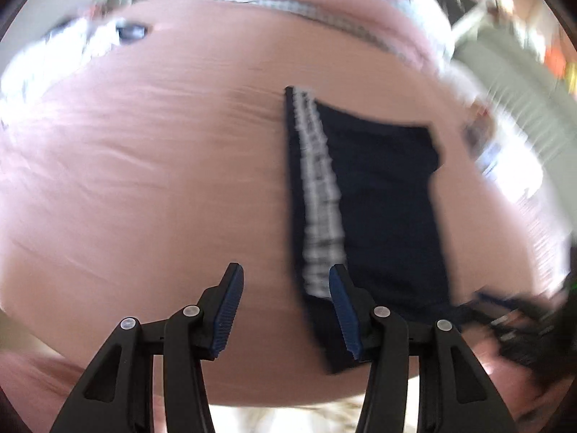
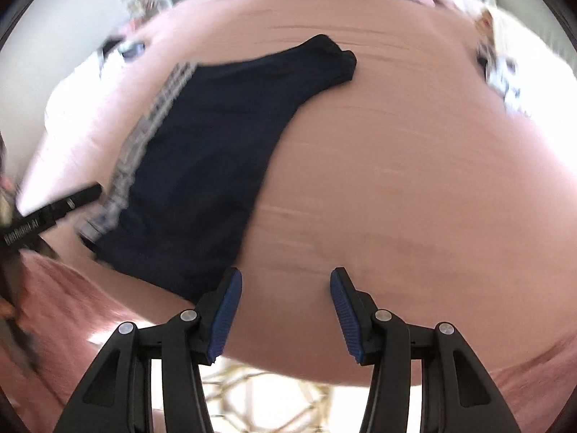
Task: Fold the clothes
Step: 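Lay the folded skirt down with the left tool and open it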
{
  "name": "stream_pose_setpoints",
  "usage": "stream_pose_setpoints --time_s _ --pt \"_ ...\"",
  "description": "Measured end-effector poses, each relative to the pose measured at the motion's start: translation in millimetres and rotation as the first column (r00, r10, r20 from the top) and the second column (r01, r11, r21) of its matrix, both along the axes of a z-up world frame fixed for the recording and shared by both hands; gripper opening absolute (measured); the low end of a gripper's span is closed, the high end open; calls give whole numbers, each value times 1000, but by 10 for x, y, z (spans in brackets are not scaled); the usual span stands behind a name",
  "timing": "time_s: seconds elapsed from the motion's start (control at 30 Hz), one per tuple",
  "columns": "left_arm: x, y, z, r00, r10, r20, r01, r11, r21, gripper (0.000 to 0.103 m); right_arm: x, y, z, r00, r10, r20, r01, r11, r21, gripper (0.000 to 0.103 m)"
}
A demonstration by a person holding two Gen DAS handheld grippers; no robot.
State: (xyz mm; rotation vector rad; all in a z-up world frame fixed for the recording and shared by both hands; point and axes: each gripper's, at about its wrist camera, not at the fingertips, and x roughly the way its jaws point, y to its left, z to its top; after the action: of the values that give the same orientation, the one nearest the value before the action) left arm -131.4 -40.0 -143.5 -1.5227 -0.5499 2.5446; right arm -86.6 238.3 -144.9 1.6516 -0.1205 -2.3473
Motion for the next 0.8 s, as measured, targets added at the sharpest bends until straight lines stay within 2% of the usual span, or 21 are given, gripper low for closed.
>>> stream_pose_setpoints --time_s 0.07,0.17,0.3,0.37,0.47,0.5,0.53,0.57,0.6,0.63,0.67,0.7,0.73,0.77,0.8 --pt "6 70 -34 1000 7 12 -8 999 51 46 -31 88 12 999 -37 16 39 995 -92 50" --pt "46 174 -118 999 -6 47 7 1000 -19 46 -20 -84 33 999 -46 23 49 988 -150 50" --pt "130 204 -176 998 -10 64 15 998 -69 47 -74 -528 -112 1000 26 -5 -26 999 -34 50" --pt "123 217 -175 998 -8 64 12 998 -69 48 15 -523 -105 998 52 -42 -52 998 19 50" --pt "141 196 -165 999 20 50 -18 999 -39 48 36 -436 -99 998 37 -46 -31 991 127 50" --pt "146 193 -163 999 33 42 -33 999 -23 47 44 -379 -87 998 27 -48 -21 994 107 50" --pt "171 134 -163 998 58 27 -59 997 45 47 51 -319 -73 999 15 -49 -11 997 79 50" --pt "265 13 -186 996 86 16 -88 985 146 47 57 -239 -51 999 -7 -32 6 1000 -16 50" --pt "321 -90 -216 993 117 10 -115 959 259 47 62 -163 -30 1000 -26 -14 24 994 -109 50" --pt "370 -192 -262 986 165 10 -157 915 372 47 58 -119 -19 999 -35 3 35 983 -181 50" --pt "422 -297 -314 976 218 18 -200 855 479 47 54 -92 -2 999 -45 8 46 972 -230 50" --pt "457 -350 -344 969 245 28 -225 830 511 47 46 -98 18 999 -53 5 53 966 -251 51" --pt "468 -360 -358 969 246 32 -230 842 488 47 16 -127 8 999 -52 7 52 967 -251 53" --pt "455 -328 -374 975 221 38 -215 875 433 47 -16 -162 -6 999 -49 10 50 967 -250 53" --pt "477 -334 -381 979 200 48 -202 891 406 45 -64 -237 -58 999 -43 16 45 970 -239 53"
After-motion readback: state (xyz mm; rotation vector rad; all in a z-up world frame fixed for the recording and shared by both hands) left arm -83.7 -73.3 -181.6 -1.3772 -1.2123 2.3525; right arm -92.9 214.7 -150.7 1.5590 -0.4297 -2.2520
